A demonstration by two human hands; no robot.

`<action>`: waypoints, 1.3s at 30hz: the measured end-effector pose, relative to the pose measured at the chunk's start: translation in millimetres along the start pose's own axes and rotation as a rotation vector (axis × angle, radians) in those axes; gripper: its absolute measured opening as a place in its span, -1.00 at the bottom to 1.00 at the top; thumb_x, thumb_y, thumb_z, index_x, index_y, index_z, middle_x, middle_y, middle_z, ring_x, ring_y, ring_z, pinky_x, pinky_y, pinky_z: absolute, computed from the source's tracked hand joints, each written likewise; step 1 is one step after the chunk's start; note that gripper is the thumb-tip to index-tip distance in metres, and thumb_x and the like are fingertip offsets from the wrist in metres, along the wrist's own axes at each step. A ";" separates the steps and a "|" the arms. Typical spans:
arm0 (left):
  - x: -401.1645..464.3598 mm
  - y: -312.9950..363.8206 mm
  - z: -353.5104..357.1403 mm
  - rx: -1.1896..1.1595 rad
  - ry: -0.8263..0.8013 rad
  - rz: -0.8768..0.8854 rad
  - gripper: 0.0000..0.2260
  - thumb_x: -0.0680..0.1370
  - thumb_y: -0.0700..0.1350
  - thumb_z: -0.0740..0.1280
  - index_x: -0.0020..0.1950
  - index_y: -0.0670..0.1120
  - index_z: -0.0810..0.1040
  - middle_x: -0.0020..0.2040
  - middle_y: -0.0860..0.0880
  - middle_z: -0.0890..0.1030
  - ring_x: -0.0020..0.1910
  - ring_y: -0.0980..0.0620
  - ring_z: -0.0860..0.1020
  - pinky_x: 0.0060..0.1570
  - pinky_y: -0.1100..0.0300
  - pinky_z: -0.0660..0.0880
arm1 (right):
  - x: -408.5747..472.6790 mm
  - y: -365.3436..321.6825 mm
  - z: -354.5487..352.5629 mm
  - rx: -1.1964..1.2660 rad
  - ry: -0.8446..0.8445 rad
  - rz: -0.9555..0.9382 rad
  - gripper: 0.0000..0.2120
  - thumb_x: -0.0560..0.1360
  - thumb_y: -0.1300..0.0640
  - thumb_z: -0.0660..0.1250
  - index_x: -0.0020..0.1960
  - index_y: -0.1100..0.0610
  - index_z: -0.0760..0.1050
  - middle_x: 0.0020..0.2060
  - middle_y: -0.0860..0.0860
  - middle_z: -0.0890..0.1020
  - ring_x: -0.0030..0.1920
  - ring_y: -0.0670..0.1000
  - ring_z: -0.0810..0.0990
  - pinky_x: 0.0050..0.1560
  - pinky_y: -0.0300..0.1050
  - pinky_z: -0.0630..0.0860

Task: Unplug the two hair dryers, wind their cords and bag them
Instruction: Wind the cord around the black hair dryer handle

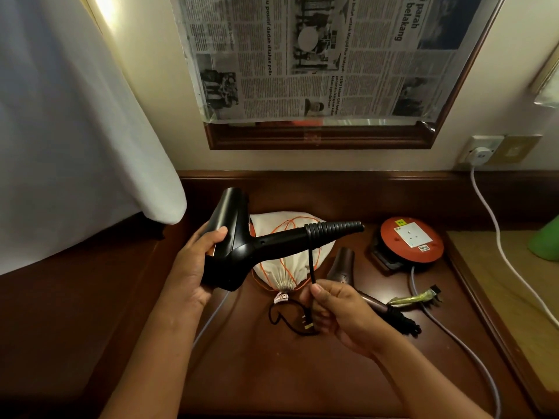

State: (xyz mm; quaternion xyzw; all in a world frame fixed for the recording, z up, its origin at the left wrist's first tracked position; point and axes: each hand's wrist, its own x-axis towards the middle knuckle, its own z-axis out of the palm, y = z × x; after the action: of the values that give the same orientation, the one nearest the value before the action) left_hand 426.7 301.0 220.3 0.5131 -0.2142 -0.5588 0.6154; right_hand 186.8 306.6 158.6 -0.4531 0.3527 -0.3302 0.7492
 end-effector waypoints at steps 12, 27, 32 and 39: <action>-2.1 16.4 -0.5 -0.017 -0.069 -0.074 -0.71 0.49 -0.14 0.33 0.21 -0.07 0.55 -0.14 -0.11 0.67 -0.30 -0.03 0.66 -0.31 0.11 0.63 | 5.4 -8.9 4.3 -0.274 0.106 0.060 -0.48 0.47 -0.14 0.18 -0.30 0.33 0.47 -0.63 -0.04 0.23 -0.61 -0.09 0.16 -0.53 -0.27 0.11; -0.1 30.1 -6.3 -0.012 -0.119 -0.084 -0.77 0.52 -0.12 0.28 0.17 -0.09 0.54 -0.25 -0.09 0.68 -0.34 -0.03 0.66 -0.31 0.06 0.62 | 19.8 3.1 3.2 -0.250 0.157 -0.109 -0.58 0.49 -0.15 0.21 -0.43 0.07 0.49 -0.59 -0.02 0.23 -0.57 -0.07 0.16 -0.49 -0.24 0.14; 1.8 32.4 -10.3 0.008 -0.140 -0.101 -0.79 0.49 -0.12 0.30 0.10 -0.12 0.55 -0.25 -0.11 0.68 -0.35 -0.03 0.65 -0.30 0.10 0.62 | 30.9 -7.1 -10.0 -0.002 -0.059 0.053 -0.63 0.54 -0.06 0.21 -0.26 0.20 0.51 -0.45 0.00 0.22 -0.44 -0.06 0.18 -0.44 -0.21 0.17; 0.8 41.7 -21.3 0.004 -0.200 -0.206 -0.44 0.26 -0.07 0.50 0.22 -0.20 0.53 -0.10 -0.20 0.66 -0.23 -0.09 0.66 -0.18 0.07 0.63 | 43.9 -34.4 -16.1 0.112 -0.266 0.190 -0.85 0.39 0.11 0.41 -0.22 0.14 0.46 -0.35 0.00 0.41 -0.34 -0.05 0.39 -0.27 -0.17 0.41</action>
State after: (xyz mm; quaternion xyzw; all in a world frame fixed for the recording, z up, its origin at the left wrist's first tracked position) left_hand 464.3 302.4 248.3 0.4752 -0.2219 -0.6669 0.5293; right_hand 190.8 250.9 174.5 -0.4147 0.2726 -0.2141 0.8413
